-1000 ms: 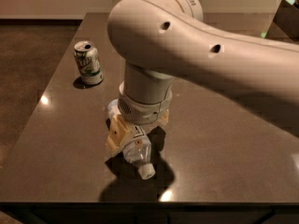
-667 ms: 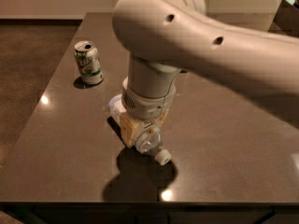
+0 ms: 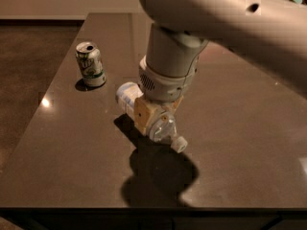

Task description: Place blue plastic bottle upright

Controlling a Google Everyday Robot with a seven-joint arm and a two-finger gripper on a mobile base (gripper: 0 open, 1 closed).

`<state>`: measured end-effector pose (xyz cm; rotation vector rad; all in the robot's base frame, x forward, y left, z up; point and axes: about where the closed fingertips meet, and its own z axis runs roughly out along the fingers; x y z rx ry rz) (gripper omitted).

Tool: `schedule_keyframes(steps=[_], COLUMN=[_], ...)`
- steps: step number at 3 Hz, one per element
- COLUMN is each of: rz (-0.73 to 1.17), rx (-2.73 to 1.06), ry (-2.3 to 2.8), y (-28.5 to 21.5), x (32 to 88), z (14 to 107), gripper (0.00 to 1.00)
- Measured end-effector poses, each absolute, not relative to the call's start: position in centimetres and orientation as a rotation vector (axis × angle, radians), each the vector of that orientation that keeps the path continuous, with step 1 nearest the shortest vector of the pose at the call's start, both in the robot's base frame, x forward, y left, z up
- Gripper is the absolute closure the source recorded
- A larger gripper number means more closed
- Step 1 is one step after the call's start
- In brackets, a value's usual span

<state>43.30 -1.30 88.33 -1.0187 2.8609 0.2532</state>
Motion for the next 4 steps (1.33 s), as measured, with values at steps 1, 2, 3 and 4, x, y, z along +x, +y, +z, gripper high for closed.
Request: schedule_keyframes(steps=[1,2,3,4], rz=[0.313,0.313,0.319,0.292], rx=[-0.992,-0.992,-0.933,-0.671], ry=[2.881,2.881,2.874,2.904], y=[-5.4,-5.4,-5.3,-5.7], x=[43.9,43.9,44.4,44.3], z=[92.9,93.0,93.3,94.7], gripper=[1.0,1.0,1.0,1.0])
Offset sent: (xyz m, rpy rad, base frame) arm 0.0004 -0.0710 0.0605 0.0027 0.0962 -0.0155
